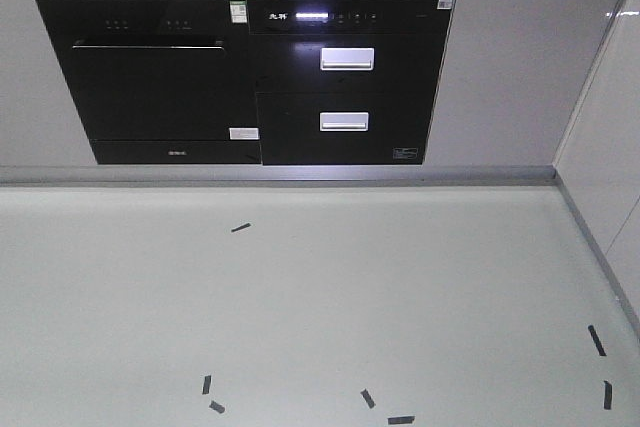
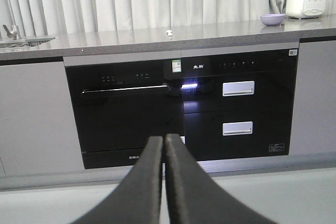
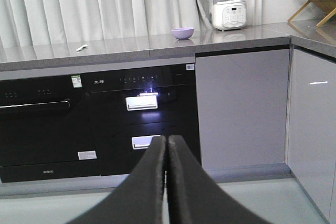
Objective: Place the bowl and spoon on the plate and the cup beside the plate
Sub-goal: 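Drive the base forward toward the black appliance cabinet, then keep driving forward toward the countertop with the spoon and bowl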
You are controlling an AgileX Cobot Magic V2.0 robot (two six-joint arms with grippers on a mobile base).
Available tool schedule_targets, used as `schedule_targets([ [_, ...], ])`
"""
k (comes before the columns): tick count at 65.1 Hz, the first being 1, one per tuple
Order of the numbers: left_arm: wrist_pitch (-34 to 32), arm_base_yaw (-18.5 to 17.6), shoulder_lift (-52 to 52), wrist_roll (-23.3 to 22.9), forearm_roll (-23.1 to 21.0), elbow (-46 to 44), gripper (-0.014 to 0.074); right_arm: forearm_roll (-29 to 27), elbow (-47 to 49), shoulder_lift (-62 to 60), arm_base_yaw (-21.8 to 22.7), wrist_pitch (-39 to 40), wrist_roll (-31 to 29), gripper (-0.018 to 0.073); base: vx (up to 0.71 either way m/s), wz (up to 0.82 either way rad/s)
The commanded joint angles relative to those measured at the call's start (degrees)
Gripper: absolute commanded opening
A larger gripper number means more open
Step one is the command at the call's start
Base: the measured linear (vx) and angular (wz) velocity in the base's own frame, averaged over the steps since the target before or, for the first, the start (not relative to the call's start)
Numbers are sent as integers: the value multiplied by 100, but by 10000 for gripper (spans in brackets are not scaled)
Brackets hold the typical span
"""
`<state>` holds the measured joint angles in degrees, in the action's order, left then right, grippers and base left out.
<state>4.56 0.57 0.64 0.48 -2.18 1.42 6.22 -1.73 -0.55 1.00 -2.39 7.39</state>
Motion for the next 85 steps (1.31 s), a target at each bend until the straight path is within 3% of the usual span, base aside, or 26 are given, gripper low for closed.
schedule_targets([
  [1,-387,13,96,-48,-6,175,-6,56,-76,-79,36,420,-34,-2,8,-5],
  [85,-387,13,96,-48,-6,175,-6,56,-76,-79,36,420,-34,-2,9,-2],
])
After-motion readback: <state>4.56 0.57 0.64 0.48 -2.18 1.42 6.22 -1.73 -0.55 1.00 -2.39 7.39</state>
